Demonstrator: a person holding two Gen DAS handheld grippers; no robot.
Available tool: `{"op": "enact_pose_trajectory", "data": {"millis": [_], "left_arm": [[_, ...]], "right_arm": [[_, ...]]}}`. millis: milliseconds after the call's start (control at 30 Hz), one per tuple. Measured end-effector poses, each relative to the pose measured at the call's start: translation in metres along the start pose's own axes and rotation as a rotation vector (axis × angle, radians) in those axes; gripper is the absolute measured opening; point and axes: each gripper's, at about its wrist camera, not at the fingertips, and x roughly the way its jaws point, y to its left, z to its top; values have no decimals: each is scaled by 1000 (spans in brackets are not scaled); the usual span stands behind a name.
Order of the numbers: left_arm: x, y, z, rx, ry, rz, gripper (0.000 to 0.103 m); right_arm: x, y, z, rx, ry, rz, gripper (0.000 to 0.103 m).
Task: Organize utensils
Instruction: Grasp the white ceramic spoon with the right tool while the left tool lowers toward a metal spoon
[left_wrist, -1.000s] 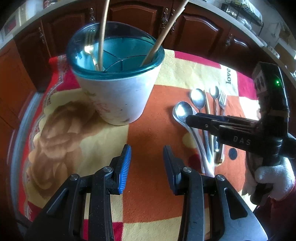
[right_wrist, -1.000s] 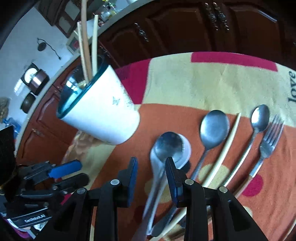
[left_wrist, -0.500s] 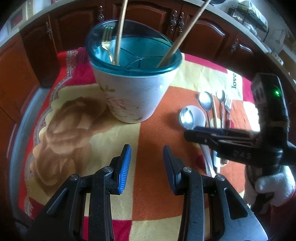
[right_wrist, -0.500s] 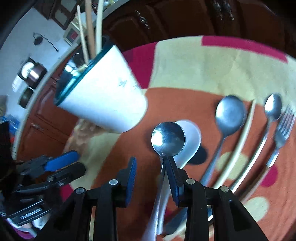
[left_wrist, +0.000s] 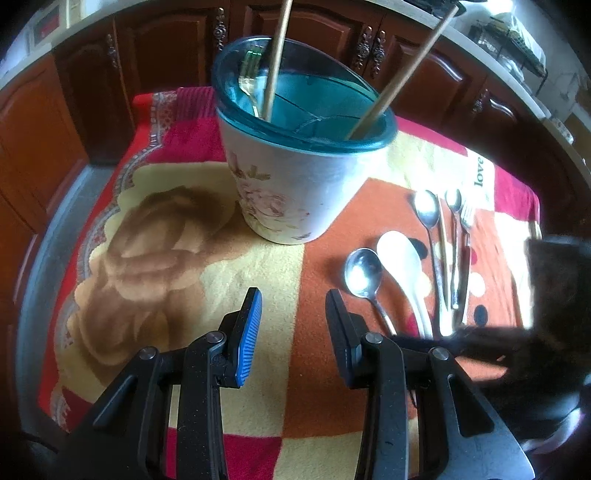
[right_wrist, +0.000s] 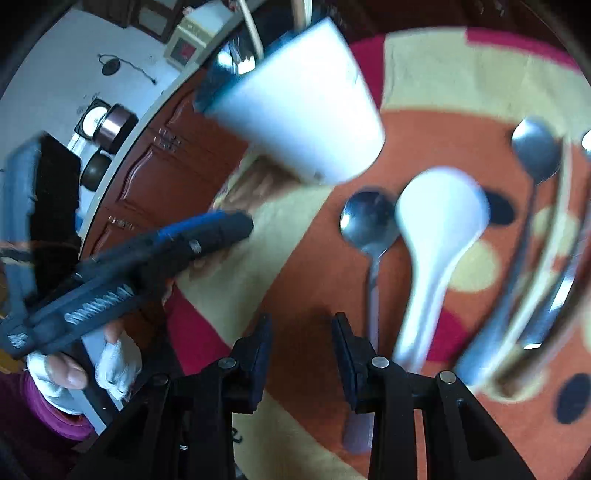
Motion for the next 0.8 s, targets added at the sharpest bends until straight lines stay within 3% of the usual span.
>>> {"op": "enact_pose_trajectory", "data": {"millis": [67, 167, 300, 600, 800], "left_arm": [[5, -2, 0, -14, 2, -37, 35], [17, -3, 1, -69, 7, -103, 35], [27, -8, 6, -93, -12, -134, 35], [54, -10, 15, -129, 4, -183, 35], [62, -15, 13, -119, 15, -209, 34]], "right_arm": [[-14, -7, 5, 11, -49, -27, 32], [-30, -15, 18, -11, -104, -145, 32], [-32, -38, 31, 32, -127, -185, 32], [-6, -67, 50, 45, -58, -148, 32], [-1, -73, 55, 39, -53, -79, 32]]}}
